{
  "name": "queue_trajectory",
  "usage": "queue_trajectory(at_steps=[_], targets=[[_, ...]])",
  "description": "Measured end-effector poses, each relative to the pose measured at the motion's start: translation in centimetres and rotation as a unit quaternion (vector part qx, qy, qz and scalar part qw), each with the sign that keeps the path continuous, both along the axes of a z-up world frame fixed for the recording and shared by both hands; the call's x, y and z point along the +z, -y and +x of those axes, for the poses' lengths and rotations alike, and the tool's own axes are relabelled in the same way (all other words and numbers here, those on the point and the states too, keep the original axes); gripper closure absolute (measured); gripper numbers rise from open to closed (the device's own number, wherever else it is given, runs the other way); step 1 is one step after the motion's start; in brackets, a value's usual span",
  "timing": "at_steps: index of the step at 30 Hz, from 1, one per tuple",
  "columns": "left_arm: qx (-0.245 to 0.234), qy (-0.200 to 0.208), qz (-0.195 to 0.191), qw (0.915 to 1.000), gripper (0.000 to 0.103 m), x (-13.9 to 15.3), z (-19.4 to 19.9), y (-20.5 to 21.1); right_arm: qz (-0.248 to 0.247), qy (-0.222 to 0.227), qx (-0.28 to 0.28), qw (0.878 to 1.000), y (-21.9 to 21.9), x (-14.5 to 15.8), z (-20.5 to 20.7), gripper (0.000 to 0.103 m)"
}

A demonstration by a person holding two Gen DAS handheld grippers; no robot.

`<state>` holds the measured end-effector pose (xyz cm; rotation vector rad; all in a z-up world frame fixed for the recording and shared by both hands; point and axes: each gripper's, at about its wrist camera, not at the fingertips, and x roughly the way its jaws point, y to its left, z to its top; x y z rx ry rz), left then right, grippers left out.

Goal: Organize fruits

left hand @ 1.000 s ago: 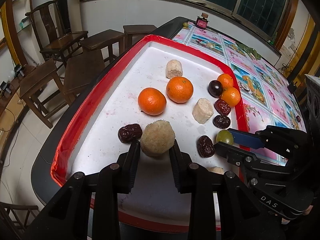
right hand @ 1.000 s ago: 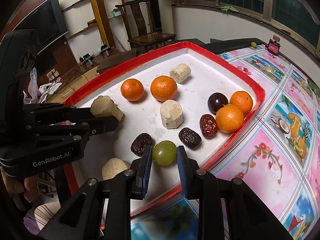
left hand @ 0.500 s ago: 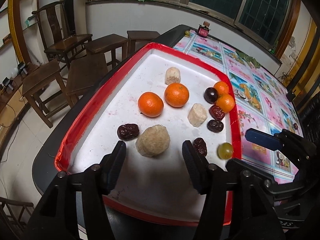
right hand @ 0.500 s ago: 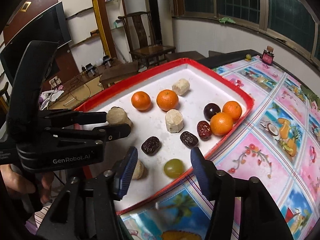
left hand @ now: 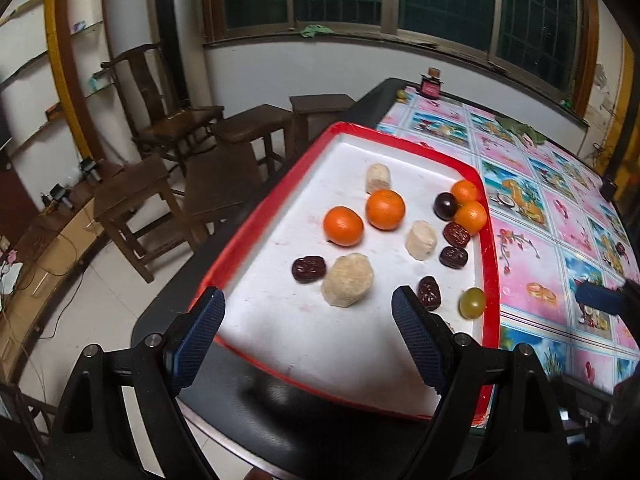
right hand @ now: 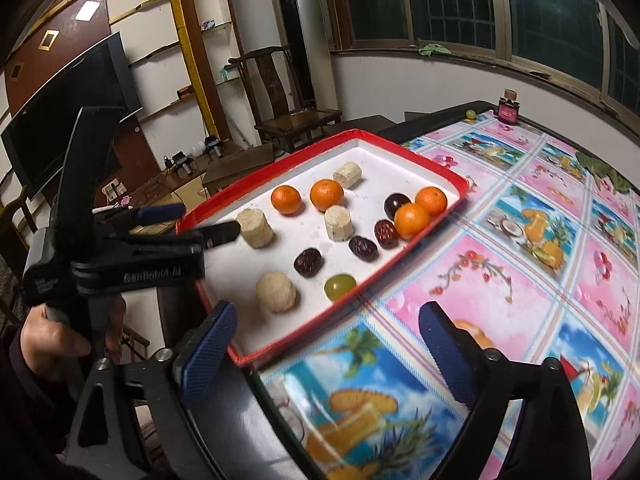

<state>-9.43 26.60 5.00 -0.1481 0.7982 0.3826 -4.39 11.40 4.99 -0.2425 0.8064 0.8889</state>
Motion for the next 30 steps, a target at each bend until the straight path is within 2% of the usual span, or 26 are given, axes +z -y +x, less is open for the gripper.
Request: queue_trajectory(at_steps=[4, 11, 16, 20, 30], targets=[[0.001, 0.000, 0.008, 1.0000, 0.017, 0.1, -0.7, 0.3, -0.008, 0.003, -0.001, 1.000, 0.7, -0.1, -1.0, 0.003], [-0.014, -0.017, -0.019, 0.9996, 0.017, -0.6, -0.9, 0.9, -0.023, -0.015, 0.001, 1.000, 0.9, -0.5, -2.1, 0.001], [-0.023, -0.027, -0.024, 0.9991, 0.017, -0.9, -0.7, 1.4, -0.030, -0.031, 0.000, 0.999, 1.0, -0.5, -2.9, 0.001], [-0.022, -0.034, -0.009, 0.9991, 0.017, -1.0, -0.6, 1.7, -0.040, -0.032, -0.007, 0.999, 1.0, -0.7, -3.0, 0.001], [-0.021, -0.029, -0.007, 0.9993, 0.017, -0.8, -0.8, 1.8, -0.040, -0.034, -0.018, 0.998, 1.0, -0.6, -3.0, 0.001]])
